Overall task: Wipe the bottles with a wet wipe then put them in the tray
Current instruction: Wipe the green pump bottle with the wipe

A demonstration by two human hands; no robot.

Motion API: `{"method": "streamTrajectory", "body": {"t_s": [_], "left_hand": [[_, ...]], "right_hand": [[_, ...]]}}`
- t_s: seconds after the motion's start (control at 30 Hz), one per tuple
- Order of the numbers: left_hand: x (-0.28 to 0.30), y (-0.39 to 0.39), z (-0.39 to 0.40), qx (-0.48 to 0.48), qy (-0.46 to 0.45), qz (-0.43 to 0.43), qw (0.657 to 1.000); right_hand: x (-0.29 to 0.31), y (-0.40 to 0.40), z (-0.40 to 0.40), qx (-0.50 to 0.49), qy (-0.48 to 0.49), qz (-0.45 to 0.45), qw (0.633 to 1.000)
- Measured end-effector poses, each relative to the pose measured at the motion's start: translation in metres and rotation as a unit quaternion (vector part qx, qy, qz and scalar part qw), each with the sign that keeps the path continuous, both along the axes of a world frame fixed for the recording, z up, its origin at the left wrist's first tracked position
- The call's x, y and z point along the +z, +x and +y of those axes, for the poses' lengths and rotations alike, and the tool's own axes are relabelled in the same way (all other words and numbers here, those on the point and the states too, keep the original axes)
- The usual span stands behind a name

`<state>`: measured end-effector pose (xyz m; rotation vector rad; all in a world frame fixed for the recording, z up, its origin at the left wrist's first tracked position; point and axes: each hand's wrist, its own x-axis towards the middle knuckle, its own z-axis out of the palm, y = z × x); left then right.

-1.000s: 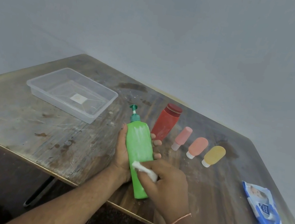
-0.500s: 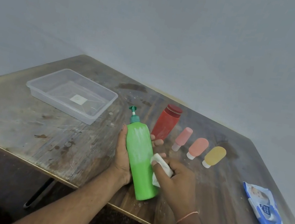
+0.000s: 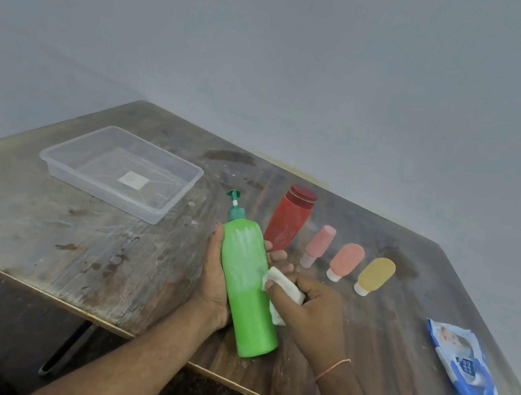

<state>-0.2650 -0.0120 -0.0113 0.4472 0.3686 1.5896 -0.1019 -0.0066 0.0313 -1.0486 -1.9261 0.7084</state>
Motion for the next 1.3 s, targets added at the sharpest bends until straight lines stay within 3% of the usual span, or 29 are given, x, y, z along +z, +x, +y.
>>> {"method": "streamTrajectory", "body": {"t_s": [0.07,0.2,0.37,0.53,0.7,0.9,1.1,1.3], "left_hand": [[0.002,-0.001,-0.002,0.013,-0.015,0.005,1.0],[0.002,-0.001,-0.003,0.014,-0.018,-0.013,1.0],[-0.002,0.002,0.001,0.023,-0.022,0.005,0.999],[-0.002,0.0,0.0,0.031,-0.03,0.004,0.999],[0.0,0.002,-0.001,0.042,-0.037,0.028,0.998],[0.0,0.001,-0.003,0.028,-0.034,0.033,0.998],[-0.001,0.001,-0.001,0.024,-0.03,0.055,0.998],[0.003,0.003,-0.004,0.025,-0.019,0.027,0.999]], "right_hand": [[0.001,-0.005,0.002,-0.026,0.012,0.004,1.0],[0.002,-0.009,-0.005,0.051,-0.01,0.013,0.999],[0.002,-0.003,0.006,-0.041,-0.015,-0.013,0.999],[0.012,-0.014,-0.007,0.057,-0.011,0.001,0.998],[0.018,-0.01,0.002,-0.008,-0.017,-0.017,1.0],[0.019,-0.022,-0.015,0.082,0.041,-0.044,0.995],[0.027,-0.022,-0.008,0.025,0.043,-0.048,0.998],[0.025,-0.022,-0.027,0.101,0.132,-0.196,0.966]]}}
